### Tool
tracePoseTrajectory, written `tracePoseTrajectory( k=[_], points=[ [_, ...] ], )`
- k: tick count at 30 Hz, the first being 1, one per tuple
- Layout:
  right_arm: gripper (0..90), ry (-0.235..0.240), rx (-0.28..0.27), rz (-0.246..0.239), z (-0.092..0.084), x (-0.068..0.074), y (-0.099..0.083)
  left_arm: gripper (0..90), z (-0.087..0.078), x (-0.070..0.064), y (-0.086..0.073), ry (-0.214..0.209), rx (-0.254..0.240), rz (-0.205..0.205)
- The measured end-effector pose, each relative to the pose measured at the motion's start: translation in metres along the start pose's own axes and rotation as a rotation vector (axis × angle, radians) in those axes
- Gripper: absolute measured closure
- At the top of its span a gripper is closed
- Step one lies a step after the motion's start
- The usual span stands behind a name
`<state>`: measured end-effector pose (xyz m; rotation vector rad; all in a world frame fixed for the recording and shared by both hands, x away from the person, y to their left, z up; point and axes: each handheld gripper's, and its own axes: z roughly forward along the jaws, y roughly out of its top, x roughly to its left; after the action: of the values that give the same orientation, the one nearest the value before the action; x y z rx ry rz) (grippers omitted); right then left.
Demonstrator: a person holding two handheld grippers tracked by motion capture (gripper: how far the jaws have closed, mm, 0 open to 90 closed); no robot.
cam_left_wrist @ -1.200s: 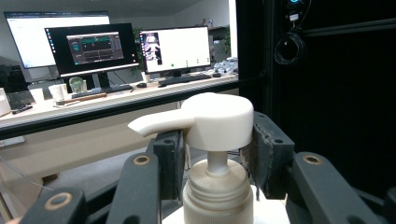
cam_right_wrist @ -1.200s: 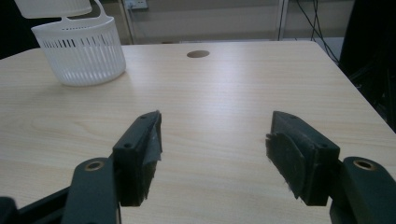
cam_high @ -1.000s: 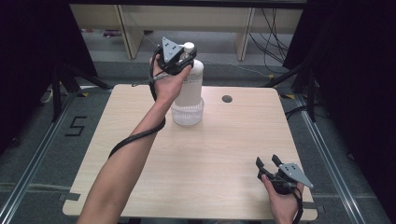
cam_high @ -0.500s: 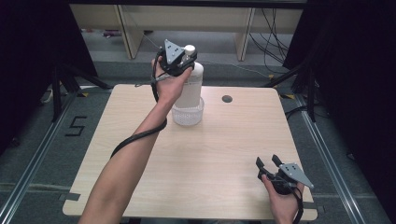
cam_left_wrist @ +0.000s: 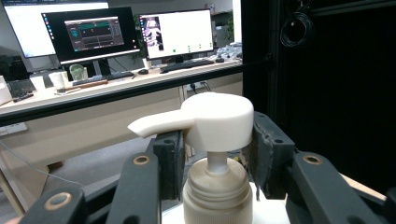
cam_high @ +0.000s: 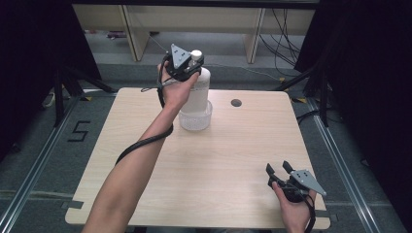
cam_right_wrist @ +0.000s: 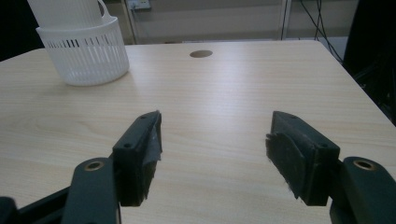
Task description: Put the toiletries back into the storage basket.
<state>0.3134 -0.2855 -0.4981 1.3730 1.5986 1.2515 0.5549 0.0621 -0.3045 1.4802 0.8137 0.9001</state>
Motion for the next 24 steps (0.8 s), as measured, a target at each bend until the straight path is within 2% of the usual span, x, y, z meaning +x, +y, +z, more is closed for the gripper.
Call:
tracePoseTrajectory(
  k=[2,3,4,5,7,8,9,10,21,24],
  points=[
    [35.5,-0.008,0.012,0.021,0.000,0.002,0.000,59.4,0.000,0.000,-0.002,-0.002,0.007,0.001],
    [35.5,-0.010,0.006,-0.008,0.000,0.000,0.000,59.4,0.001,0.000,-0.004,-0.001,0.009,0.001],
    [35.5,-0.010,0.006,-0.008,0.000,0.000,0.000,59.4,0.001,0.000,-0.004,-0.001,0.009,0.001],
    [35.4,-0.001,0.016,0.028,0.000,0.003,0.000,59.4,0.002,0.000,-0.006,-0.001,0.015,0.001],
    [35.5,-0.001,0.017,0.034,-0.001,0.003,0.000,59.4,0.003,0.000,-0.008,0.000,0.017,-0.004],
    [35.5,-0.008,0.006,-0.004,0.000,0.000,0.000,59.4,0.003,0.000,-0.009,0.001,0.022,-0.003],
    [35.5,-0.012,0.007,-0.007,0.000,0.000,0.000,59.4,0.003,0.000,-0.010,0.002,0.023,-0.004],
    [35.5,-0.004,0.012,0.016,0.000,0.002,-0.001,59.4,0.003,0.000,-0.011,0.002,0.027,-0.003],
    [35.5,0.002,0.003,0.008,0.001,0.002,-0.001,59.4,0.005,-0.002,-0.021,0.000,0.055,-0.007],
    [35.5,0.008,0.010,0.022,0.000,0.003,-0.001,59.4,0.006,-0.003,-0.025,0.000,0.067,-0.003]
  ],
)
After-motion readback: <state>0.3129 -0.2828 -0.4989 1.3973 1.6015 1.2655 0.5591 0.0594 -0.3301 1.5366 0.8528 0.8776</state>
